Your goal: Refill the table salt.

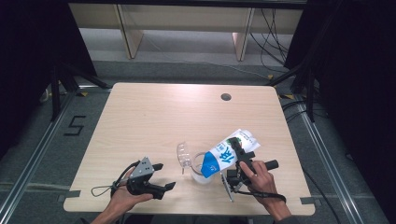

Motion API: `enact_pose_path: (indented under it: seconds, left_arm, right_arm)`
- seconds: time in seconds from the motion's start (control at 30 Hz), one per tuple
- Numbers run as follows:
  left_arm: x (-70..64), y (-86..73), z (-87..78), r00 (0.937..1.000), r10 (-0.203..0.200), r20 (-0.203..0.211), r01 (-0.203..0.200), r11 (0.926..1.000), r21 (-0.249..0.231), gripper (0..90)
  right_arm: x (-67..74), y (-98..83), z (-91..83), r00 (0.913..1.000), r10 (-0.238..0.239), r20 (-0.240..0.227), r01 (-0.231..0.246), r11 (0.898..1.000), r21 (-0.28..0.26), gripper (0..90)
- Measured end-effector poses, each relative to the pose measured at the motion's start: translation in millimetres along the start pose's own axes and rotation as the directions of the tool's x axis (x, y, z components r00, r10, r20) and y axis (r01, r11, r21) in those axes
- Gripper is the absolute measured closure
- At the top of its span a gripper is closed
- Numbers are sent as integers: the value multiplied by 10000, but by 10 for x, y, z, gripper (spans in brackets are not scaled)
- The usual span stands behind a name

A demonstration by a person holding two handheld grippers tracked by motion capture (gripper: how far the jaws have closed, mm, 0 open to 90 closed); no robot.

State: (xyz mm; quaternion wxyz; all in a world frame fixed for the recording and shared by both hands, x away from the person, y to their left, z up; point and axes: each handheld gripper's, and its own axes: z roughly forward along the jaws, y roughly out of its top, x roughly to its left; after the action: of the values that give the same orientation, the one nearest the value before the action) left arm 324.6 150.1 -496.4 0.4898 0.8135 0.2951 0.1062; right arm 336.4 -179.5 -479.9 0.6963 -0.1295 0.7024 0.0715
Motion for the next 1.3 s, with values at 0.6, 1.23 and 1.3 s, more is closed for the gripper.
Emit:
enact_pose_path:
  seconds: [0.6,1.23,1.3]
  left_arm:
    - [1,1,-1,10000,-4,0,4,10000,-6,162]
    - [0,0,1,10000,5,-3,-5,10000,7,162]
    - [1,1,-1,10000,1,-24,-1,10000,4,162]
  right_arm:
    - [2,4,-23,9997,-50,-249,58,9995,318,529]
    - [7,8,-14,9999,-66,-91,68,9997,235,532]
    - [3,8,-19,9999,-62,-125,65,9996,279,532]
